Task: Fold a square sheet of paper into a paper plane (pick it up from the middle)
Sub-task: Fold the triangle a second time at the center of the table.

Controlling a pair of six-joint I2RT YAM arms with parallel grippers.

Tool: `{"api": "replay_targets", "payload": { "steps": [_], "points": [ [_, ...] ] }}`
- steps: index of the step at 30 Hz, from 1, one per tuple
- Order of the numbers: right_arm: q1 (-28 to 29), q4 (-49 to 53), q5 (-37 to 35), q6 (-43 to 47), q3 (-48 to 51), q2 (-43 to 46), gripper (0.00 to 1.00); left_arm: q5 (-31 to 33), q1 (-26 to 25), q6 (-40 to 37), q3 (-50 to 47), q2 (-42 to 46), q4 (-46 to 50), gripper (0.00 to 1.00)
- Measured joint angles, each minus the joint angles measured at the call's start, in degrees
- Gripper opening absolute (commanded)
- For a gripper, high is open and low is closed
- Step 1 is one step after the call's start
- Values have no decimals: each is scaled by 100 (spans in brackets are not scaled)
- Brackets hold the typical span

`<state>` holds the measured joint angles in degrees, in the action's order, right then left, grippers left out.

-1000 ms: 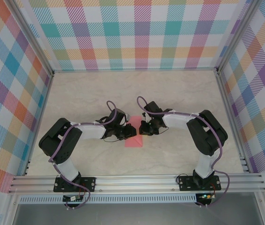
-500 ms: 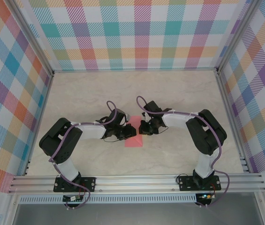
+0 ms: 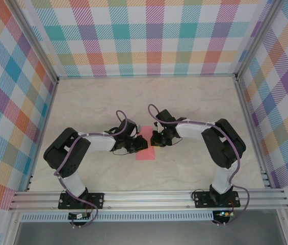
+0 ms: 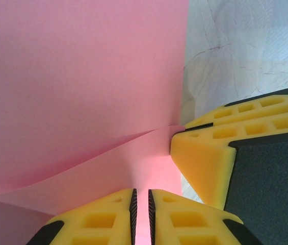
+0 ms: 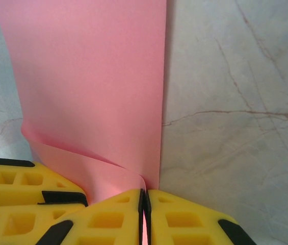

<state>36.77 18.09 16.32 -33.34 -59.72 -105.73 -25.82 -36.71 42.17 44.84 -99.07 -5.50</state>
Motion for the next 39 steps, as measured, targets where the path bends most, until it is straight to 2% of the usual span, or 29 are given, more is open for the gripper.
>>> {"api": "replay_targets", "payload": {
  "steps": [10, 19, 27, 39],
  "points": [
    [0, 35, 0, 0, -48, -26, 14, 15, 0, 0, 31, -92, 48, 16],
    [0, 216, -273, -11, -105, 190, 22, 66, -17, 2, 68, -94, 129, 15],
    [15, 111, -179, -116, 354, 1091, 14, 125, -26, 24, 76, -96, 170, 14],
    [566, 76, 271, -348, 568, 922, 11, 192, -33, 109, 87, -96, 212, 13]
  ]
}}
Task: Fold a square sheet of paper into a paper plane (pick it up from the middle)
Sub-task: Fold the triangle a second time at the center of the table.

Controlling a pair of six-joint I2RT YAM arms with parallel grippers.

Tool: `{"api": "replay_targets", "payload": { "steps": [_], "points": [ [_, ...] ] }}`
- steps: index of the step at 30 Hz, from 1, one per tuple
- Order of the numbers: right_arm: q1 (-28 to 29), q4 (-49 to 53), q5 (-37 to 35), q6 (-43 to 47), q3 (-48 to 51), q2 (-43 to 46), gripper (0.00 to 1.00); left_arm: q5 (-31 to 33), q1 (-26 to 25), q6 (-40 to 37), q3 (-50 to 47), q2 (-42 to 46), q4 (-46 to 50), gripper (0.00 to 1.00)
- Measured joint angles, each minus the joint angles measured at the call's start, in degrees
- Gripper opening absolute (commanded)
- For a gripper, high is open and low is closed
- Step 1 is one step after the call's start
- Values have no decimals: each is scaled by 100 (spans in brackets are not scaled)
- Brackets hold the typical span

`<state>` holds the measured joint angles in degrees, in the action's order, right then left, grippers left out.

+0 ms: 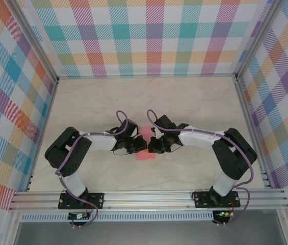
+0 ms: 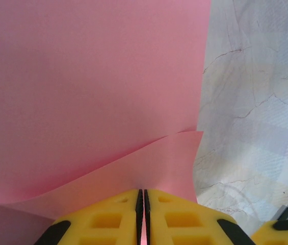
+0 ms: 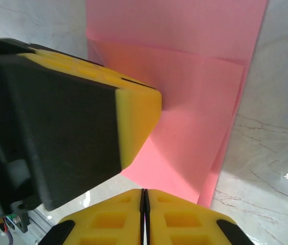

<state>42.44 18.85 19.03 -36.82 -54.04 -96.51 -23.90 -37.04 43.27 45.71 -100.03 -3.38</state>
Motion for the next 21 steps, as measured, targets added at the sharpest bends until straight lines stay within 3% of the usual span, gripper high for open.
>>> {"api": "replay_targets", "payload": {
  "steps": [21],
  "points": [
    [83, 229, -254, 24, -98, -411, 11, 63, -7, 219, 9, 0, 15, 13]
  ]
}}
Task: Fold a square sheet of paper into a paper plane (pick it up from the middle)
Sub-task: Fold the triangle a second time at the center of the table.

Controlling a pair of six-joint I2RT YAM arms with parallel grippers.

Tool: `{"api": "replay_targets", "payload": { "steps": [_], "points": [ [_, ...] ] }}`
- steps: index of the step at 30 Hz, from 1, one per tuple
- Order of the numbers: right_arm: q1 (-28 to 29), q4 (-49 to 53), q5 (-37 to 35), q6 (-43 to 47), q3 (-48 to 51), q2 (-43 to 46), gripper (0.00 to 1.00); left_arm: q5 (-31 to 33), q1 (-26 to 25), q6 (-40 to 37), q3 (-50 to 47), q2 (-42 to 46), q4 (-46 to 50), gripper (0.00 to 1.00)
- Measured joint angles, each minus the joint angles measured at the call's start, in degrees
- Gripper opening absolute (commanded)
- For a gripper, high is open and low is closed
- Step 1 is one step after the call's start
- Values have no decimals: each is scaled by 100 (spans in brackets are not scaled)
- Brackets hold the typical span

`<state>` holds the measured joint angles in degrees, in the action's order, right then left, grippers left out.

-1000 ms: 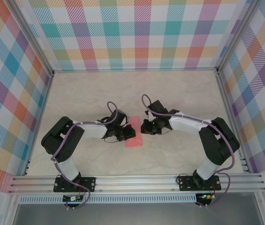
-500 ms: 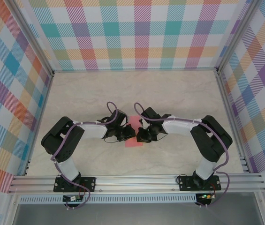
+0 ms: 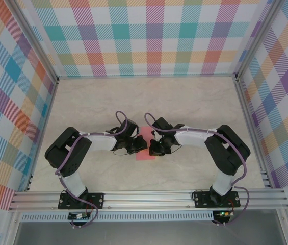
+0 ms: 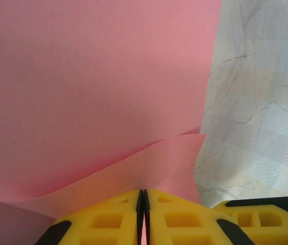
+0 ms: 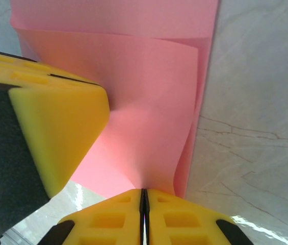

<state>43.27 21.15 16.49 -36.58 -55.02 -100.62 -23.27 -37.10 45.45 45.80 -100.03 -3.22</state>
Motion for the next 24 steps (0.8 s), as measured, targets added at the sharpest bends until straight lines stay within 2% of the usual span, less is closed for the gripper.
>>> {"api": "replay_targets", "payload": {
  "steps": [24],
  "points": [
    [-2, 138, -61, 264, -44, -92, 11, 44, -15, 22, 0, 2, 9, 12]
  ]
}}
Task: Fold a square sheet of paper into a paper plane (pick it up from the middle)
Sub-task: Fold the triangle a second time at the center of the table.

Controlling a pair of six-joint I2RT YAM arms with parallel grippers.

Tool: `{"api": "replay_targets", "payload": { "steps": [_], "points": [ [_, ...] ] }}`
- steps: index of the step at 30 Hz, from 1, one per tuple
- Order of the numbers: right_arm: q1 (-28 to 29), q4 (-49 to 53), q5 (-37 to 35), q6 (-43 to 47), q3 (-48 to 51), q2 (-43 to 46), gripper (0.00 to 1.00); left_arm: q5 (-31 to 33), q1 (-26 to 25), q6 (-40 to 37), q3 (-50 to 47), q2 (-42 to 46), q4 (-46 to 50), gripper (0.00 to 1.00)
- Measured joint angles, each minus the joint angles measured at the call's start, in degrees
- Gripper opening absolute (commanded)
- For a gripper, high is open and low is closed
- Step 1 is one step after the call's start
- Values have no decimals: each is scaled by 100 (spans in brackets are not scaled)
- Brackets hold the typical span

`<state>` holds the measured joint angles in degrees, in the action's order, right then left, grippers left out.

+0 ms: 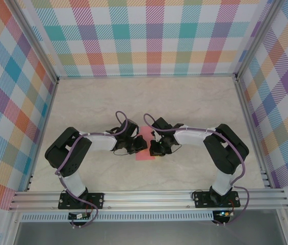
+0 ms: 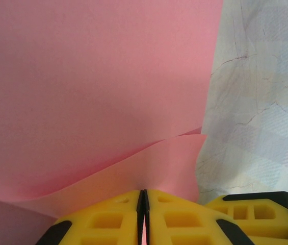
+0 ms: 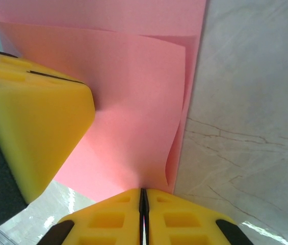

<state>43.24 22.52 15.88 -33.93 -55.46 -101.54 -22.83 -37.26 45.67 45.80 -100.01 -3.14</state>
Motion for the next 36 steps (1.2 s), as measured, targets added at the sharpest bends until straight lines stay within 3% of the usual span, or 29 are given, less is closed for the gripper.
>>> {"api": "replay_targets", "payload": {
  "steps": [36],
  "points": [
    [0, -481, 103, 125, 525, 308, 11, 20, -2, 146, -7, 0, -15, 12]
  ]
}}
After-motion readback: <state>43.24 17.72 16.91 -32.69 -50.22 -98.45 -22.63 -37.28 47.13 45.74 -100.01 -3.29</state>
